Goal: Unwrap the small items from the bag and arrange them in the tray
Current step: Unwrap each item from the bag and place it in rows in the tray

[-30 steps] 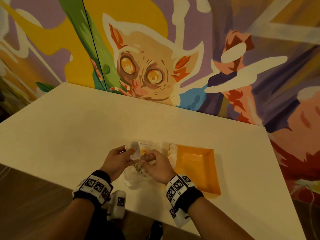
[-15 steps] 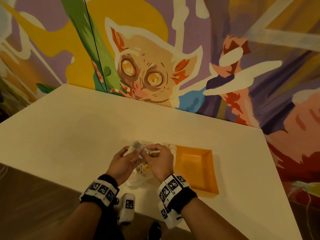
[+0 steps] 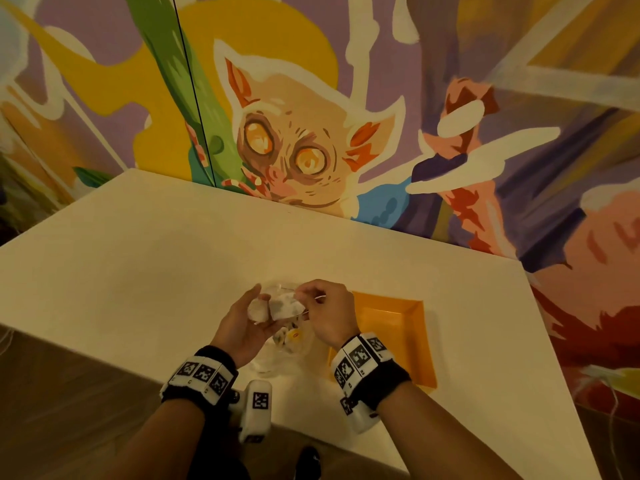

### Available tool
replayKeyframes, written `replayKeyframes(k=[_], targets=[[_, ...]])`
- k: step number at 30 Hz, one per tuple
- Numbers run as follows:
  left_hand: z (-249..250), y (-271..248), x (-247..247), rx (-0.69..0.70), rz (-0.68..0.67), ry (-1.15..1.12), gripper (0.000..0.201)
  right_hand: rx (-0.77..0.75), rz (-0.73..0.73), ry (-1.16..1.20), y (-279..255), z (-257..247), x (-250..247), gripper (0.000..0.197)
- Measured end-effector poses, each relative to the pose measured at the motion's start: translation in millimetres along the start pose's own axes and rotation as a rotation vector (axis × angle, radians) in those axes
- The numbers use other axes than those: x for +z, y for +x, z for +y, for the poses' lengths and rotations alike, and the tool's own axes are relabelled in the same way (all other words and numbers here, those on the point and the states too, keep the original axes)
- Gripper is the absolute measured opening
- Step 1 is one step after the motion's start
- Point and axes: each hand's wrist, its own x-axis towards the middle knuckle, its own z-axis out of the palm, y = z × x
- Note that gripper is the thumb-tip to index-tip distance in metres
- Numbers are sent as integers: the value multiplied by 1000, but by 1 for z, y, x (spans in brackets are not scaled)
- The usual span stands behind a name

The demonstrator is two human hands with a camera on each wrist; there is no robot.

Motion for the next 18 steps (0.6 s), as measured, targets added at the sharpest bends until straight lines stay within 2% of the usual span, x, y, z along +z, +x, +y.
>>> replayKeyframes(k=[4,7,10,12,14,18], targets=[[6,5,-3,51,78,199,21,-168,-82,-228,5,-13,-19,14],[10,-2,6,174,-41,525,10,-255,-222,-376,11,-23,-30,18],[10,-7,16,291,-112,789,13,-296,-305,-406,16,-26,-33,14],[11,-9,20,405,-95,858,8,-305,-292,-360,16,-26,-33,12],[13,-8,24,503,-65,928,3,-297,-218,-251,17,-22,-33,9],[12,-6,26,595,8,955,6,-213,-100,-164,15,-12,-30,5]])
